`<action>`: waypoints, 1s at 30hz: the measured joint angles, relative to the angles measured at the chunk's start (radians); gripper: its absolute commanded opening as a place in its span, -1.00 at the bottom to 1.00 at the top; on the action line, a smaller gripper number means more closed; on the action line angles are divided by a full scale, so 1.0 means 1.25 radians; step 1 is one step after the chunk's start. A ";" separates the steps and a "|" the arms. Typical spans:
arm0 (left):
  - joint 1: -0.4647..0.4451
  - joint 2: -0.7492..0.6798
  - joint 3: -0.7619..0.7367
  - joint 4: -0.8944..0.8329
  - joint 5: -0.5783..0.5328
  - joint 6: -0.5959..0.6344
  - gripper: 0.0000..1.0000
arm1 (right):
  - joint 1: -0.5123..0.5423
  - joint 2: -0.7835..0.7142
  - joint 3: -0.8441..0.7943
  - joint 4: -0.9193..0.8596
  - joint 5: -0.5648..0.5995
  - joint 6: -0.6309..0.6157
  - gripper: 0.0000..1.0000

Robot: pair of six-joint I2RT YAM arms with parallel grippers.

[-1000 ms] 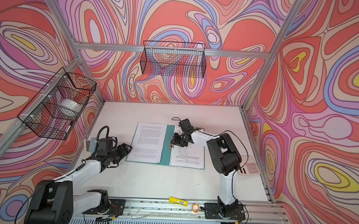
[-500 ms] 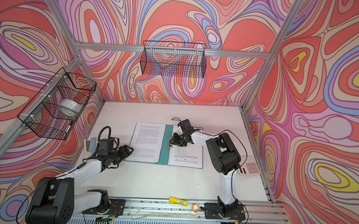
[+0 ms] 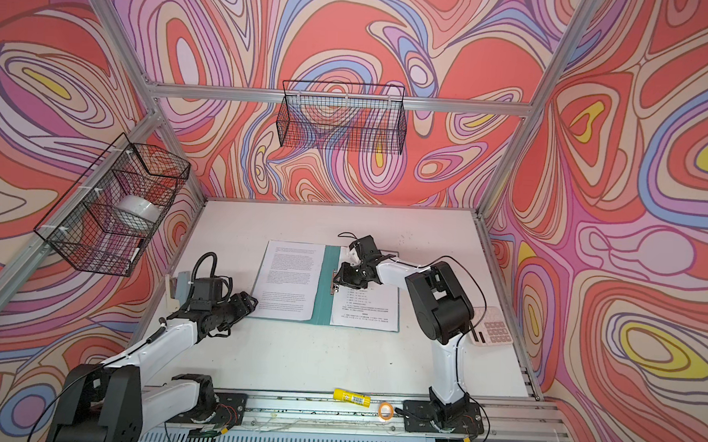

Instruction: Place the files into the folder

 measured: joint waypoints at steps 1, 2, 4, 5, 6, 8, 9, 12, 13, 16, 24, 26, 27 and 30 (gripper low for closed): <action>0.000 0.001 0.002 -0.005 -0.003 0.000 0.43 | -0.004 0.000 -0.002 0.003 -0.003 -0.001 -0.39; 0.000 0.004 0.004 -0.005 -0.003 0.000 0.42 | -0.006 0.001 -0.003 0.006 -0.009 0.000 -0.38; 0.000 0.014 0.009 -0.004 0.000 0.000 0.43 | -0.012 0.002 -0.008 0.014 -0.022 0.000 -0.39; 0.000 0.022 0.013 -0.001 0.003 0.000 0.43 | -0.015 0.003 -0.011 0.020 -0.030 0.001 -0.39; 0.000 0.031 0.016 0.009 0.010 0.000 0.43 | -0.018 0.005 -0.013 0.024 -0.037 0.002 -0.39; 0.000 0.052 0.018 0.041 0.030 -0.003 0.42 | -0.022 0.009 -0.014 0.030 -0.054 0.004 -0.39; 0.000 0.062 0.017 0.061 0.041 -0.007 0.42 | -0.024 0.010 -0.014 0.032 -0.059 0.005 -0.39; 0.002 0.095 0.006 0.148 0.071 -0.018 0.41 | -0.027 0.013 -0.014 0.037 -0.066 0.005 -0.39; 0.003 0.104 -0.002 0.181 0.083 -0.023 0.41 | -0.029 0.013 -0.014 0.039 -0.068 0.005 -0.39; 0.006 0.109 -0.037 0.271 0.111 -0.037 0.40 | -0.034 0.016 -0.014 0.045 -0.073 0.005 -0.39; 0.007 0.046 -0.084 0.277 0.148 -0.045 0.36 | -0.044 0.027 -0.013 0.069 -0.091 0.006 -0.40; 0.008 0.040 -0.095 0.287 0.162 -0.052 0.36 | -0.046 0.030 -0.013 0.077 -0.093 0.006 -0.40; 0.009 0.041 -0.101 0.300 0.169 -0.057 0.35 | -0.047 0.032 -0.012 0.082 -0.093 0.006 -0.40; 0.011 0.058 -0.118 0.363 0.196 -0.086 0.35 | -0.053 0.037 -0.011 0.098 -0.092 0.006 -0.40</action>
